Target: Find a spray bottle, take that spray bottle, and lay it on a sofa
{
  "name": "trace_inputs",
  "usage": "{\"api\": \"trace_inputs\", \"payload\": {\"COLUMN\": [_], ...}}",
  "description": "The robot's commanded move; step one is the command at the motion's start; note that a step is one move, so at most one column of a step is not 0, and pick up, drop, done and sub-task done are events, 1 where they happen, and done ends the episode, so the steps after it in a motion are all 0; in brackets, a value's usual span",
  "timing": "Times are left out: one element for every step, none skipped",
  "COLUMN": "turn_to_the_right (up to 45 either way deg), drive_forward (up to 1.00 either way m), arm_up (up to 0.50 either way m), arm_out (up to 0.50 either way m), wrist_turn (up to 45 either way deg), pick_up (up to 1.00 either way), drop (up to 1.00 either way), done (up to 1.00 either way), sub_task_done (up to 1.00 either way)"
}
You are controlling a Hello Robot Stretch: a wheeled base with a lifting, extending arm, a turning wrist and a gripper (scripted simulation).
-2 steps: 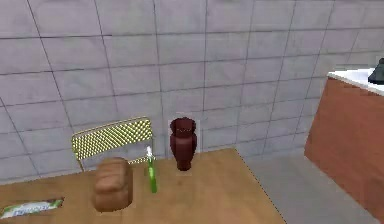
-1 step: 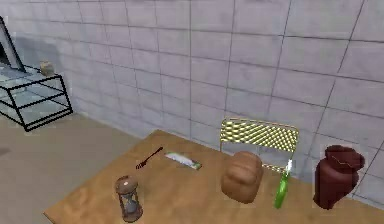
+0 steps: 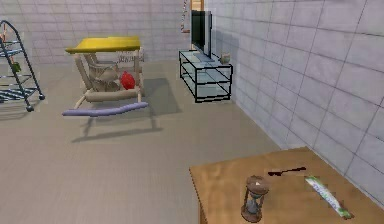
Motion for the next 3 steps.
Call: {"api": "trace_inputs", "payload": {"turn_to_the_right": [-12.0,0.0,0.0], "drive_forward": [0.0,0.0,0.0], "arm_up": [0.0,0.5,0.22], "arm_out": [0.0,0.0,0.0], "wrist_turn": [0.0,0.0,0.0], "pick_up": [0.0,0.0,0.0], "drop": [0.0,0.0,0.0], "done": [0.0,0.0,0.0], "sub_task_done": [0.0,0.0,0.0]}}
